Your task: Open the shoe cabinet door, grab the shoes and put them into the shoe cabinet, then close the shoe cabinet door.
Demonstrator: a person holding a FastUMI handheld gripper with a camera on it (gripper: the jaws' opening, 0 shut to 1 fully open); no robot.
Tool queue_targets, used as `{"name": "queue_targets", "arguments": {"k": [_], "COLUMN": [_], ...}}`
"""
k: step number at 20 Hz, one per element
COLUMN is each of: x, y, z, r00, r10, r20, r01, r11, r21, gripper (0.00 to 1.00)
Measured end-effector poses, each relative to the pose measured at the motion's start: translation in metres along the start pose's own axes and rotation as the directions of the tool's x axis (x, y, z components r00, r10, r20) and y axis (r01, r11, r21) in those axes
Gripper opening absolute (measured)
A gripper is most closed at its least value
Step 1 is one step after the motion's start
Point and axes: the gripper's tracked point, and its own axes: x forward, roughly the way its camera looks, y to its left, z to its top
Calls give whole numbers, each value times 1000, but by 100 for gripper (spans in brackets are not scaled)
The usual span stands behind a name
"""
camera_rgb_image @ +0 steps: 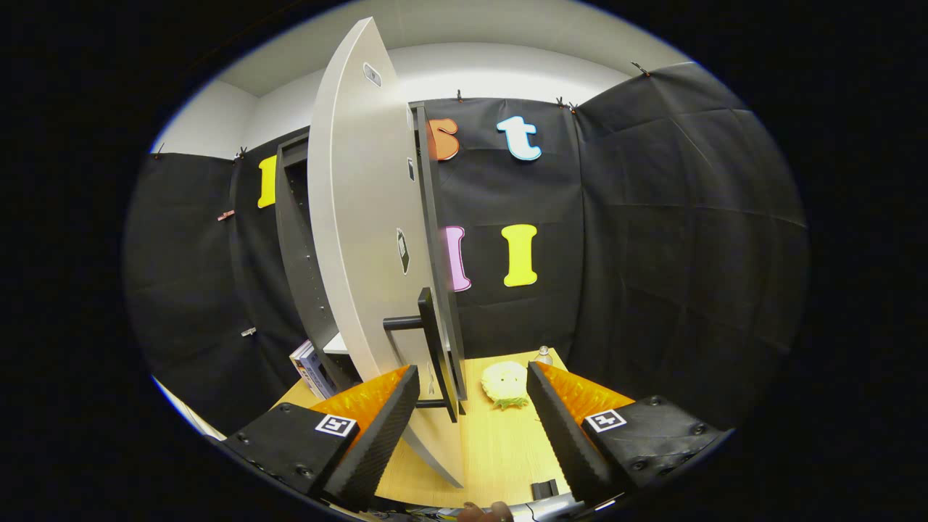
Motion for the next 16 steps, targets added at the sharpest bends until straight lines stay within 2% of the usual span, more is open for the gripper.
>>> {"name": "queue_targets", "arguments": {"k": [4,16], "x": [2,23], "y": [23,148], "z": [-8,-19], "r00": [1000,996], "r10": [10,90], "r20": [-9,-14], "r01": [-10,-90], "r11": [1000,996], "r21": [17,-16], "gripper": [99,99]}}
